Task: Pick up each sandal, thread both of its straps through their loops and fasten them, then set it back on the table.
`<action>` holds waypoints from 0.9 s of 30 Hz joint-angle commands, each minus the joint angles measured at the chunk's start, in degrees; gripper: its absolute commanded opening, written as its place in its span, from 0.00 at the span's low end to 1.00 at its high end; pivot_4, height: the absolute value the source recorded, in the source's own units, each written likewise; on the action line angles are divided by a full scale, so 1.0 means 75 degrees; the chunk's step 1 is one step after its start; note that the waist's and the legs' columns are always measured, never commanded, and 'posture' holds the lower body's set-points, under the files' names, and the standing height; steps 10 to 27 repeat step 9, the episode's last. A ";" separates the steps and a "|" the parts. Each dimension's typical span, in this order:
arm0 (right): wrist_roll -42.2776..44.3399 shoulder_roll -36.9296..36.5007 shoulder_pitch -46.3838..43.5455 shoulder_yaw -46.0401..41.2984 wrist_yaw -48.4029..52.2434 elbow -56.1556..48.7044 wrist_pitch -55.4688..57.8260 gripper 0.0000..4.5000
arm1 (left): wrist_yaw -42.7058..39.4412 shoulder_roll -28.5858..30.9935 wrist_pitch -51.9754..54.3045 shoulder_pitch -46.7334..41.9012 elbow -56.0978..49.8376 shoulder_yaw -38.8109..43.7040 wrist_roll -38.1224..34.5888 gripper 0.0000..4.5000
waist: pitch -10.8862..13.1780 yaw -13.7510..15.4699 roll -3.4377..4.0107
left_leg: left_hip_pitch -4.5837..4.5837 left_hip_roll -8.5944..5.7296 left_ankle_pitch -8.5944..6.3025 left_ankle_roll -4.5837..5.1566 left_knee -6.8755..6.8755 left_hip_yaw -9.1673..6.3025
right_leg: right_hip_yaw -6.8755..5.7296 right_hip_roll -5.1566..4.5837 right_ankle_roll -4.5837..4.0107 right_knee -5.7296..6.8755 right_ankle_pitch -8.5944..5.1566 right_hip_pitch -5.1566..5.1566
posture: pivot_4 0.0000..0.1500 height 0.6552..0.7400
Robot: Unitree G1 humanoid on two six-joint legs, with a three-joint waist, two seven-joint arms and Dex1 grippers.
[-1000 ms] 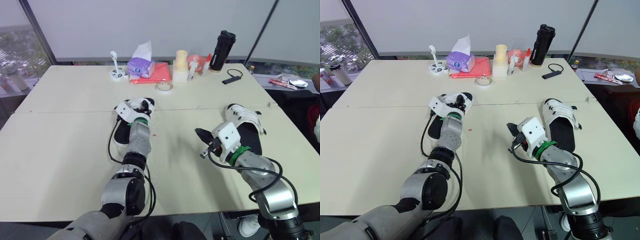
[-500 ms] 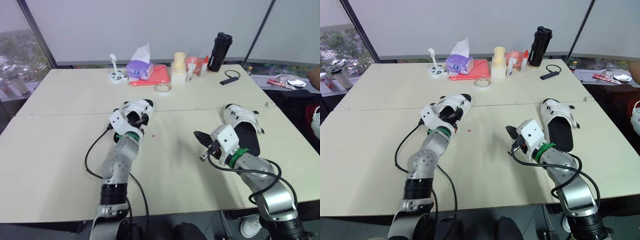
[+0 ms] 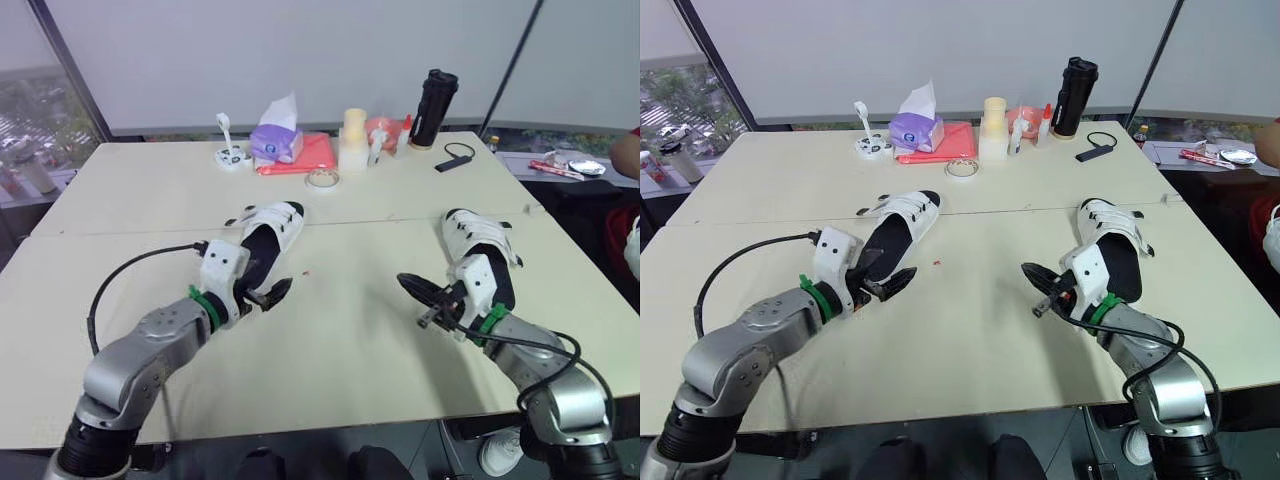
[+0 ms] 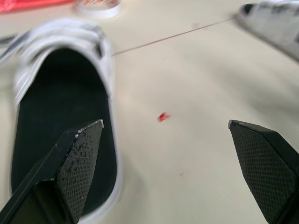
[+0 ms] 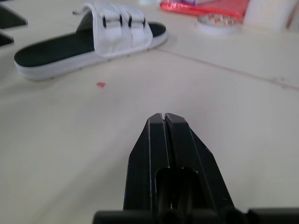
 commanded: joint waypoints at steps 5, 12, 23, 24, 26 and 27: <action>0.0798 -0.0499 0.0438 -0.0399 0.0590 -0.0355 0.0539 0.00 | -0.1094 0.0189 -0.0137 0.0702 -0.0272 0.0666 -0.0407 1.00 | 0.0001 -0.0021 0.0001 | -0.0001 0.0006 -0.0008 0.0015 -0.0001 0.0000 | 0.0004 0.0005 0.0005 -0.0001 0.0000 -0.0004 | 1.00 0.99; 0.0824 -0.0583 0.0587 -0.0261 0.0696 -0.0351 0.0553 0.00 | -0.1000 0.0031 -0.0178 0.0984 -0.0337 0.0955 -0.0442 1.00 | 0.0001 -0.0017 0.0000 | -0.0001 0.0006 -0.0011 0.0020 -0.0001 0.0001 | 0.0005 0.0004 0.0006 -0.0001 -0.0002 -0.0003 | 1.00 0.99; 0.0824 -0.0583 0.0587 -0.0261 0.0696 -0.0351 0.0553 0.00 | -0.1000 0.0031 -0.0178 0.0984 -0.0337 0.0955 -0.0442 1.00 | 0.0001 -0.0017 0.0000 | -0.0001 0.0006 -0.0011 0.0020 -0.0001 0.0001 | 0.0005 0.0004 0.0006 -0.0001 -0.0002 -0.0003 | 1.00 0.99; 0.0824 -0.0583 0.0587 -0.0261 0.0696 -0.0351 0.0553 0.00 | -0.1000 0.0031 -0.0178 0.0984 -0.0337 0.0955 -0.0442 1.00 | 0.0001 -0.0017 0.0000 | -0.0001 0.0006 -0.0011 0.0020 -0.0001 0.0001 | 0.0005 0.0004 0.0006 -0.0001 -0.0002 -0.0003 | 1.00 0.99; 0.0824 -0.0583 0.0587 -0.0261 0.0696 -0.0351 0.0553 0.00 | -0.1000 0.0031 -0.0178 0.0984 -0.0337 0.0955 -0.0442 1.00 | 0.0001 -0.0017 0.0000 | -0.0001 0.0006 -0.0011 0.0020 -0.0001 0.0001 | 0.0005 0.0004 0.0006 -0.0001 -0.0002 -0.0003 | 1.00 0.99; 0.0824 -0.0583 0.0587 -0.0261 0.0696 -0.0351 0.0553 0.00 | -0.1000 0.0031 -0.0178 0.0984 -0.0337 0.0955 -0.0442 1.00 | 0.0001 -0.0017 0.0000 | -0.0001 0.0006 -0.0011 0.0020 -0.0001 0.0001 | 0.0005 0.0004 0.0006 -0.0001 -0.0002 -0.0003 | 1.00 0.99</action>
